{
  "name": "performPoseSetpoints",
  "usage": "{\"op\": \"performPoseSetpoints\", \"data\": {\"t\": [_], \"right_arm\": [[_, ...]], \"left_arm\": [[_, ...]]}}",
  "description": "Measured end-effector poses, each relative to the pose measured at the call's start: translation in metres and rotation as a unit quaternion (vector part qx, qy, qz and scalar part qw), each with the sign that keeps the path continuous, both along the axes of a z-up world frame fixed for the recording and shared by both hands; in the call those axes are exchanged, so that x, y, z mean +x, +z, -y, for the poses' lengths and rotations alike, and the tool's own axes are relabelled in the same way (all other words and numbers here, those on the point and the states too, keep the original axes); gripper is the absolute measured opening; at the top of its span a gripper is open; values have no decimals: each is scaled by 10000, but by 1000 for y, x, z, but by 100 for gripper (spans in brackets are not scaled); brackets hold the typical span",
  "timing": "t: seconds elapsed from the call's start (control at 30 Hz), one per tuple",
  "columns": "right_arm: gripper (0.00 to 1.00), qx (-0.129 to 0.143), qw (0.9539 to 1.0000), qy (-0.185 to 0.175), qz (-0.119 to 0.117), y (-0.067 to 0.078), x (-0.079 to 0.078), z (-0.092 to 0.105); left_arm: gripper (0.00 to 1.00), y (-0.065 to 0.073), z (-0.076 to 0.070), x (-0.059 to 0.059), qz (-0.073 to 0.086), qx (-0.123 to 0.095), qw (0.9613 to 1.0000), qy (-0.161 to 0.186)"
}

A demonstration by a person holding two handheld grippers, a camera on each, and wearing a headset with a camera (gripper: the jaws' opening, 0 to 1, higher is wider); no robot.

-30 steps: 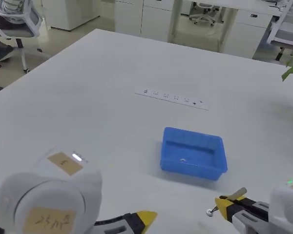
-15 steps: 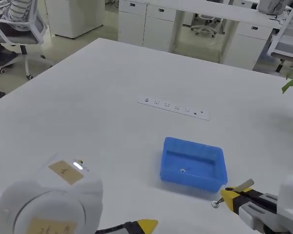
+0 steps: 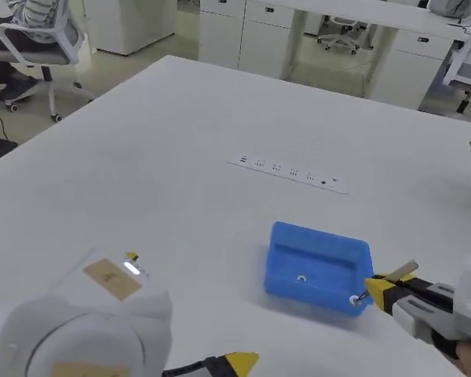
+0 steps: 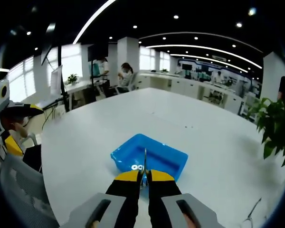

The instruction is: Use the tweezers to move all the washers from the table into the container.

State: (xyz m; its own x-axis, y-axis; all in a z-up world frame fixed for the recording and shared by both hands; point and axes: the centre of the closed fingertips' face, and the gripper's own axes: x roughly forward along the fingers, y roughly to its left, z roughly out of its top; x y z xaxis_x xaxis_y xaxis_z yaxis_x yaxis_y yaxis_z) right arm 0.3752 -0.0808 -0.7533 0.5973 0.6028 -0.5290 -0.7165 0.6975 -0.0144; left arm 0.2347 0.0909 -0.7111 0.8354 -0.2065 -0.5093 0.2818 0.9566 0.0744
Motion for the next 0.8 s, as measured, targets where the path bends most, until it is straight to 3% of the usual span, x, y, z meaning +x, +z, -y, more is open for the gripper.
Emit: {"op": "performPoseSetpoints", "data": {"t": [0.33, 0.6, 0.8], "right_arm": [[2, -188, 9998, 30, 68, -18, 27, -12], [2, -264, 9996, 5, -131, -42, 47, -13], [2, -346, 9991, 46, -251, -54, 50, -14]], "left_arm": [[92, -12, -5, 8, -60, 116, 9999, 106], [91, -17, -4, 17, -138, 189, 9997, 106], [91, -21, -5, 19, -204, 205, 9995, 133]]}}
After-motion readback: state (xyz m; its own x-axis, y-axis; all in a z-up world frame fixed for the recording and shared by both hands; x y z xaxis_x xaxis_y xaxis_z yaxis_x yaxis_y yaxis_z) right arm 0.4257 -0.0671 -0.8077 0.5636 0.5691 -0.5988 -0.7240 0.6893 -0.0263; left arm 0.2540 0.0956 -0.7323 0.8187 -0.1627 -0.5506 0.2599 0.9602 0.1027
